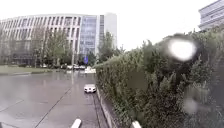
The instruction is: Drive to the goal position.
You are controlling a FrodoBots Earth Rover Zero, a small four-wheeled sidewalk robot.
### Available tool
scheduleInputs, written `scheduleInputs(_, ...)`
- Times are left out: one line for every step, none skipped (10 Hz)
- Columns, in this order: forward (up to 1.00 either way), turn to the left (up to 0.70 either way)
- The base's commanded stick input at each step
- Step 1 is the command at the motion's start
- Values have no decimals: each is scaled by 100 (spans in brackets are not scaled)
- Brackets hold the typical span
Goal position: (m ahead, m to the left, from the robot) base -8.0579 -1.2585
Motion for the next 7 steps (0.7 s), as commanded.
scheduleInputs(4,0)
scheduleInputs(4,0)
scheduleInputs(4,0)
scheduleInputs(4,0)
scheduleInputs(4,0)
scheduleInputs(4,0)
scheduleInputs(4,0)
